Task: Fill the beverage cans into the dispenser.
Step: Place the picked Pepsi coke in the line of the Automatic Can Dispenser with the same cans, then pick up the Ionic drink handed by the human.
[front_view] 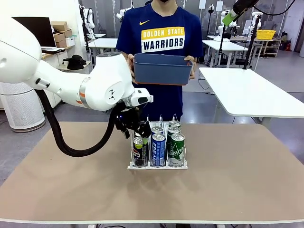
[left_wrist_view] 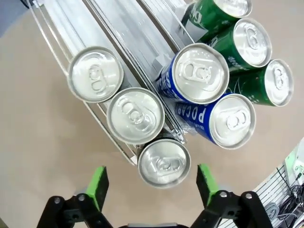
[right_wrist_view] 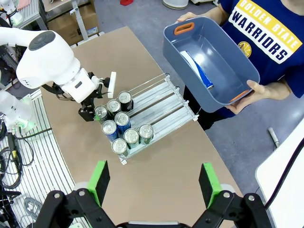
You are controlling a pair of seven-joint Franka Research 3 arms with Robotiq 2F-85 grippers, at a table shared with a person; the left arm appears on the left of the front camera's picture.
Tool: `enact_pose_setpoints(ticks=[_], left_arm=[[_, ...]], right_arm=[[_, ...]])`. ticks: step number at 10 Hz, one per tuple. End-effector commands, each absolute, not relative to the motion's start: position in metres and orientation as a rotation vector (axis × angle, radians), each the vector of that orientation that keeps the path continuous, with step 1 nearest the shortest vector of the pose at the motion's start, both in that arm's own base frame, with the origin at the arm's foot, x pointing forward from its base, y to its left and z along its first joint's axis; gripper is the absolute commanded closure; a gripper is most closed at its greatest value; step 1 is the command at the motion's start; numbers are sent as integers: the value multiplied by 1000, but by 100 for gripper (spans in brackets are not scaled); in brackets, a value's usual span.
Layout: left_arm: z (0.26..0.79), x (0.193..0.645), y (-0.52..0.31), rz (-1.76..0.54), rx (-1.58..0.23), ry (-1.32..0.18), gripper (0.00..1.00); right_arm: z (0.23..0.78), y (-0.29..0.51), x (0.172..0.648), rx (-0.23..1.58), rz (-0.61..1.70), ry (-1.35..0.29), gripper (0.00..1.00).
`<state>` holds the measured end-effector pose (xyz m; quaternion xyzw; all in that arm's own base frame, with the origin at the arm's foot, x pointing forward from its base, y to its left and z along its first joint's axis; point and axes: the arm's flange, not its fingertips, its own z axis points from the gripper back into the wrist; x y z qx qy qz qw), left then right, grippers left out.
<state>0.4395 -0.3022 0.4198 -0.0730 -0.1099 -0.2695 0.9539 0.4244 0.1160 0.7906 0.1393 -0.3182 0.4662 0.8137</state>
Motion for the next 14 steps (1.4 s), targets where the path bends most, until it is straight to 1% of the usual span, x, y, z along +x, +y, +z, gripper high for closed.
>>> enact_pose_setpoints(ticks=[1, 2, 3, 9, 11, 12, 14], left_arm=[[429, 424, -291, -510, -138, -277, 0], [434, 420, -291, -538, -117, -316, 0], [430, 435, -298, -537, -146, -245, 0], [426, 433, -298, -538, -144, -246, 0], [464, 429, -278, -570, -327, -242, 0], [484, 429, -266, -566, -356, -266, 0], [536, 437, -210, -623, -349, -299, 0]], right_arm=[[790, 116, 424, 298, 994, -678, 0], [790, 116, 424, 298, 994, -678, 0], [790, 116, 424, 298, 994, -678, 0], [790, 116, 424, 298, 994, -678, 0], [790, 116, 424, 298, 994, -678, 0], [790, 116, 424, 298, 994, -678, 0], [790, 116, 424, 298, 994, -678, 0]])
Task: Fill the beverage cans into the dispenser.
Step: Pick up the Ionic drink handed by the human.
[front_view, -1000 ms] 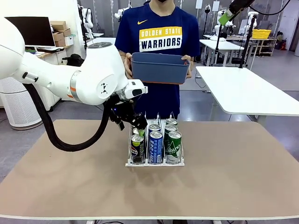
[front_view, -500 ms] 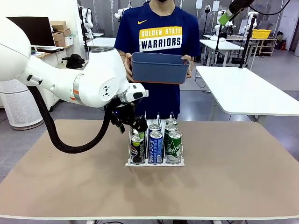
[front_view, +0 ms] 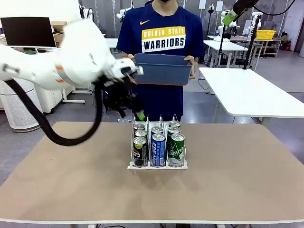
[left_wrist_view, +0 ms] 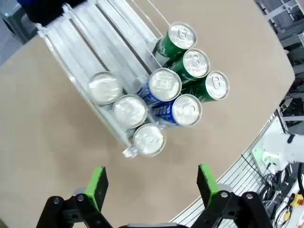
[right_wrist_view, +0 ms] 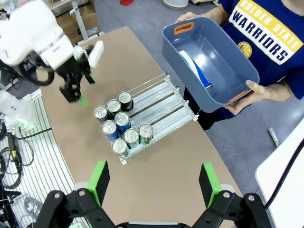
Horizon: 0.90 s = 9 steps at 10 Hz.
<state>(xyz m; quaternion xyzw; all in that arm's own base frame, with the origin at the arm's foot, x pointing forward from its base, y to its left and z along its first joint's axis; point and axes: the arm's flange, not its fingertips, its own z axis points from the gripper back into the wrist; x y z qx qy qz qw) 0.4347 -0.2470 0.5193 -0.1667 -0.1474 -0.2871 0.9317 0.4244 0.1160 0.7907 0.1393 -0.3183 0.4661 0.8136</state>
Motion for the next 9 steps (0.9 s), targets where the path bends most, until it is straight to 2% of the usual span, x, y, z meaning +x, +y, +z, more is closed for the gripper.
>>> enact_pose_setpoints(ticks=[1, 4, 7, 9], left_arm=[[559, 439, -191, -614, -369, -330, 0], [632, 443, -140, -705, -326, -361, 0], [679, 435, -132, -729, -248, -422, 0], [693, 426, -134, -713, -225, -473, 0]], right_arm=[[790, 116, 424, 298, 994, -678, 0], [790, 116, 424, 298, 994, -678, 0], [790, 116, 424, 298, 994, -678, 0], [790, 116, 424, 298, 994, -678, 0]])
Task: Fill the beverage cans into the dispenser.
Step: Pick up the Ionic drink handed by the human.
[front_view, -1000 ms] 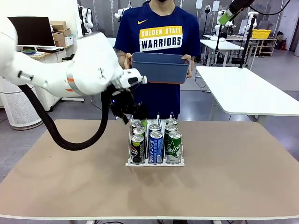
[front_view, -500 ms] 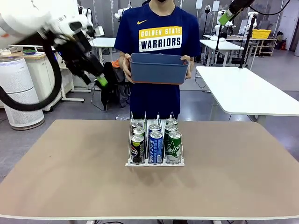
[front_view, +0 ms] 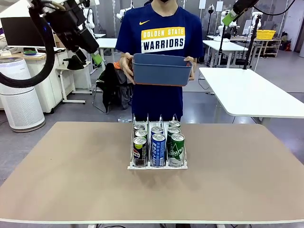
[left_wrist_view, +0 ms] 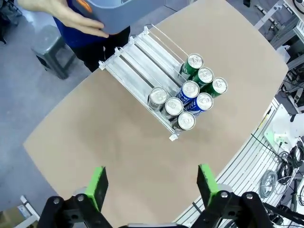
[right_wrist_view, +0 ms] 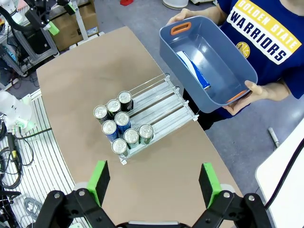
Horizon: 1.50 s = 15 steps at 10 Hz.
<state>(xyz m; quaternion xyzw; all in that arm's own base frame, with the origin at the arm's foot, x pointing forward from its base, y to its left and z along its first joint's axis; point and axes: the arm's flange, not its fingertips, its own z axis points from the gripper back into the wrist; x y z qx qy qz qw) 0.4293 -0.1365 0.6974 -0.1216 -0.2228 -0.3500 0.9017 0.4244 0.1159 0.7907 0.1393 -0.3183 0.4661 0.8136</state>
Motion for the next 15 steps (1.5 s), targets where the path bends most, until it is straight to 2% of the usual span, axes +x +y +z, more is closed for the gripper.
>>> enact_pose_setpoints(ticks=[1, 15], left_arm=[[688, 426, -133, -719, -265, -474, 0], [697, 429, -137, -724, -251, -461, 0]], right_arm=[[790, 116, 424, 298, 994, -678, 0], [790, 116, 424, 298, 994, -678, 0]])
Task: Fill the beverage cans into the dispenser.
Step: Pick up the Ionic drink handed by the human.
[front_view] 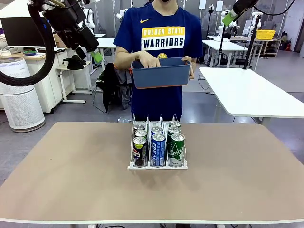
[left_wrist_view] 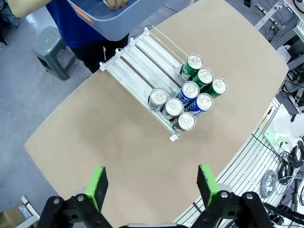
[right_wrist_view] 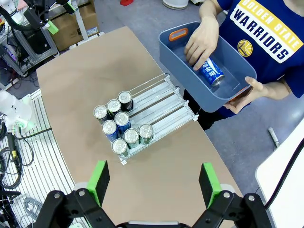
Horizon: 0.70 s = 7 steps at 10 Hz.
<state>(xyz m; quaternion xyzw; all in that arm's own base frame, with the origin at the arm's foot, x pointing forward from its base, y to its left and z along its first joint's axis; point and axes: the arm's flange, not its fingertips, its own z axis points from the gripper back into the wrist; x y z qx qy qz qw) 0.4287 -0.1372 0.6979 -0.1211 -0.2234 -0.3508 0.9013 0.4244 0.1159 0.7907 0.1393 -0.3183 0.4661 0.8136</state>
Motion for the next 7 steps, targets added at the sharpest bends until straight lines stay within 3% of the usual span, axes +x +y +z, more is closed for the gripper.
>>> enact_pose_setpoints(ticks=[1, 7], left_arm=[[697, 429, -137, -724, -251, -461, 0], [697, 429, -137, -724, -251, -461, 0]], right_arm=[[790, 116, 424, 298, 994, -678, 0], [790, 116, 424, 298, 994, -678, 0]])
